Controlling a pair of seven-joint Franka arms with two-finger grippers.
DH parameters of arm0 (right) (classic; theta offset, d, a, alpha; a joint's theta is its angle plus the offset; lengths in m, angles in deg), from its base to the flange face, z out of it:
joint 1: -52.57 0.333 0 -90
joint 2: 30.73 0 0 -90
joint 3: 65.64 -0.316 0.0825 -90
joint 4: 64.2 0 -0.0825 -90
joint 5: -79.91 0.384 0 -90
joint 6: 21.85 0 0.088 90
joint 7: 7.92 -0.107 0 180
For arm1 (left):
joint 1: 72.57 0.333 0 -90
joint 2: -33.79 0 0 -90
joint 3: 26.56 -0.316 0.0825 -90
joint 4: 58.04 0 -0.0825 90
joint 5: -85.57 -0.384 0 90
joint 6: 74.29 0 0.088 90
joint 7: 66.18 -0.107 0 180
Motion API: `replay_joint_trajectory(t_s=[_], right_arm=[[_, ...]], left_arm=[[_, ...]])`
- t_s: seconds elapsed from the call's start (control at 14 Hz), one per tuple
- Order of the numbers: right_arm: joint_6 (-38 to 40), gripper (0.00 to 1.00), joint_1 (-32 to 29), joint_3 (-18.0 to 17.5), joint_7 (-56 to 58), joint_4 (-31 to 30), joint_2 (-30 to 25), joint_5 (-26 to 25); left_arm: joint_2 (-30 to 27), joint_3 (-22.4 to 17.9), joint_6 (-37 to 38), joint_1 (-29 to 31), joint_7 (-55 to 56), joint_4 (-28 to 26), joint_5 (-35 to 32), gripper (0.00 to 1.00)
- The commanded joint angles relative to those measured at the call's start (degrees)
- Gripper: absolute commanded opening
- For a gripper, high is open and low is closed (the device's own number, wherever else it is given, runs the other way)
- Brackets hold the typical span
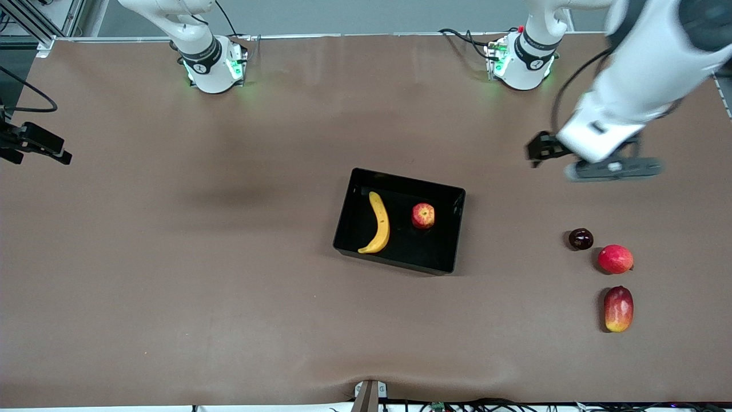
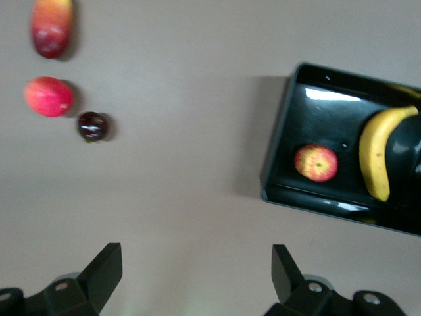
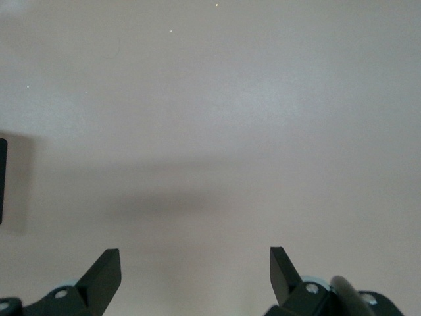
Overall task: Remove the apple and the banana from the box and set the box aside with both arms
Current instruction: 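Reach the left gripper over the red-yellow apple in the black tray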
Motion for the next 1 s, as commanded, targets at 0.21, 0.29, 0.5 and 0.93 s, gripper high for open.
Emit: replay_joint_trajectory(t_s=[0.21, 0.29, 0.5, 0.93], right_arm=[[0.60, 1.00, 0.23, 0.05, -0.06, 0.33, -0.31, -1.29], [0.60, 1.00, 0.23, 0.05, -0.06, 0.33, -0.31, -1.29], [0.51, 1.00, 0.23, 0.05, -0.06, 0.42, -0.31, -1.29], [0.69, 1.00, -0.12, 0.23, -0.15, 0.42, -0.13, -1.12]], left_arm=[[7.49, 0.46, -6.69, -6.36, 9.82, 0.04, -1.72, 1.00], [8.81, 0.46, -8.36, -7.76, 10.97, 0.04, -2.69, 1.00], [13.03, 0.37, -13.72, -11.54, 17.81, 0.04, -3.22, 1.00], [20.85, 0.37, -21.38, -17.70, 31.53, 0.57, -7.71, 1.00]])
